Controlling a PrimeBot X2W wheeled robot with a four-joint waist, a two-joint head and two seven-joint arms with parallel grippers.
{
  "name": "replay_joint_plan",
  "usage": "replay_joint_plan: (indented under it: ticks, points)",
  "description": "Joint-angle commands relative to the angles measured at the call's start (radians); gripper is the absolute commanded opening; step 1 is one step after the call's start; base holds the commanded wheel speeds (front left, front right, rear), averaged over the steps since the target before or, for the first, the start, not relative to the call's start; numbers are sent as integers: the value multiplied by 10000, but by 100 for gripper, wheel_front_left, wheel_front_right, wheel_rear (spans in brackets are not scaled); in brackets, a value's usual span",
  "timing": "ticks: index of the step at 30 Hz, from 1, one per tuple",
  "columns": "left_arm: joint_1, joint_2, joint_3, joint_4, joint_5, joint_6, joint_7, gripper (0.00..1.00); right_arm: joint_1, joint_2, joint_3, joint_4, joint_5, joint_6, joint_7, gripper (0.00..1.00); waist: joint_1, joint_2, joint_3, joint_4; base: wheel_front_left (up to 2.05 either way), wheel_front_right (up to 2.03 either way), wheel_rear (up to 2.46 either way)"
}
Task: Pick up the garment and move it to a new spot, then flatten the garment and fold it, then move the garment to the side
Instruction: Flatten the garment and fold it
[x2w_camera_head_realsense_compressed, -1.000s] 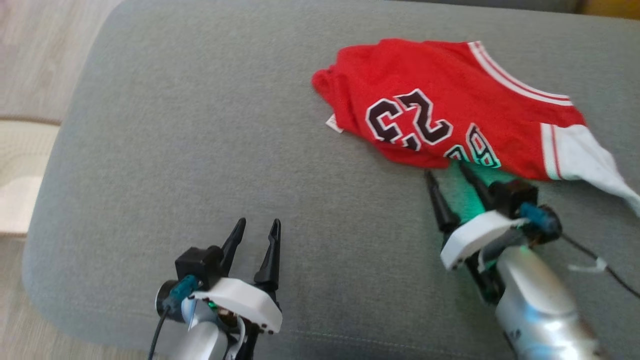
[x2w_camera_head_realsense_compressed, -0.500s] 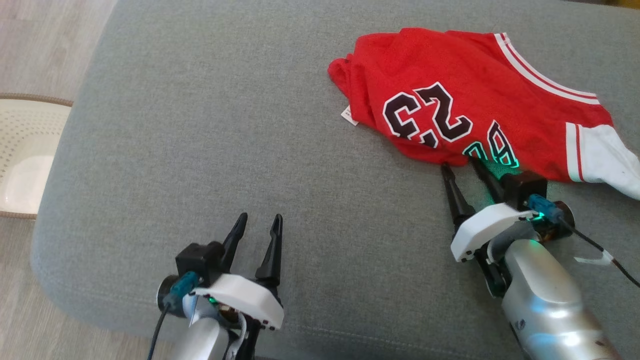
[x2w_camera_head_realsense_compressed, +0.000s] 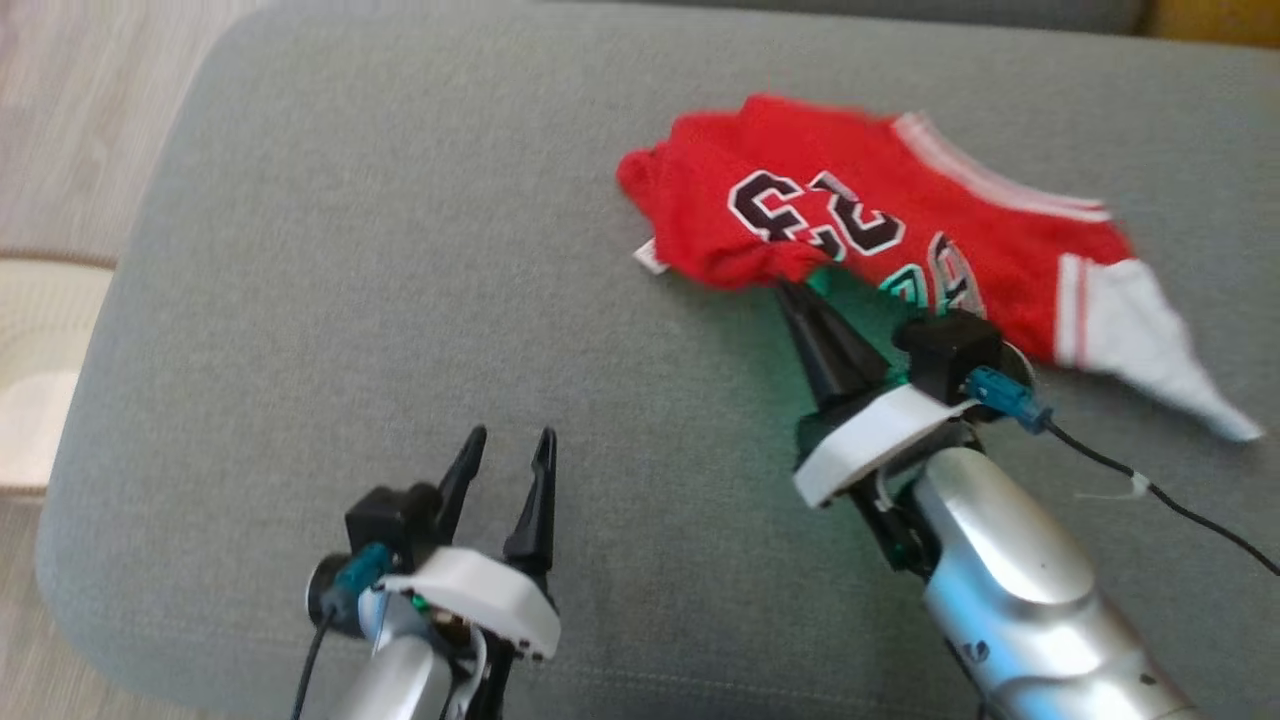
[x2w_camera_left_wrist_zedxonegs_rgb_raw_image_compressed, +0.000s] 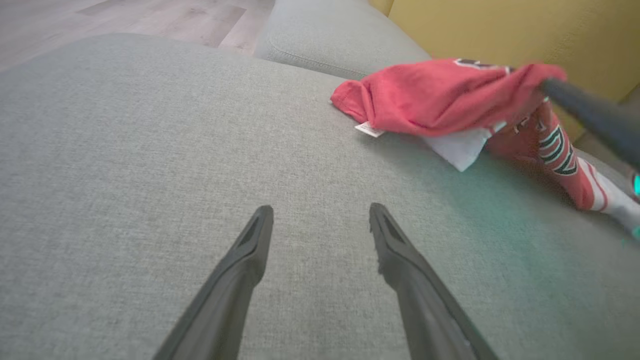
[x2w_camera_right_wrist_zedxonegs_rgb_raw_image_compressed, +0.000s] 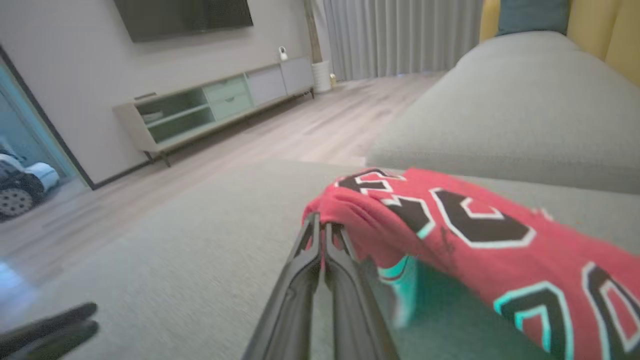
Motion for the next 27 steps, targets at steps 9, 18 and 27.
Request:
replay_joint_plan:
  ticks: [9, 18, 27]
  points:
    - [269, 68, 376, -89, 175, -62, -53, 100, -874, -96, 850, -2723, 1176, -9, -65, 0, 0, 0, -836, -404, 0, 0, 0]
    - [259, 68, 132, -80, 112, -59, -53, 100, -2183, 19, 1218, 605, 1303, -9, 149, 100, 0, 0, -616, 100, 0, 0, 0]
    - [183, 68, 271, -167, 55, 39, -53, 100, -2283, -192, 528, 1590, 1219, -9, -57, 100, 0, 0, -570, -381, 0, 0, 0]
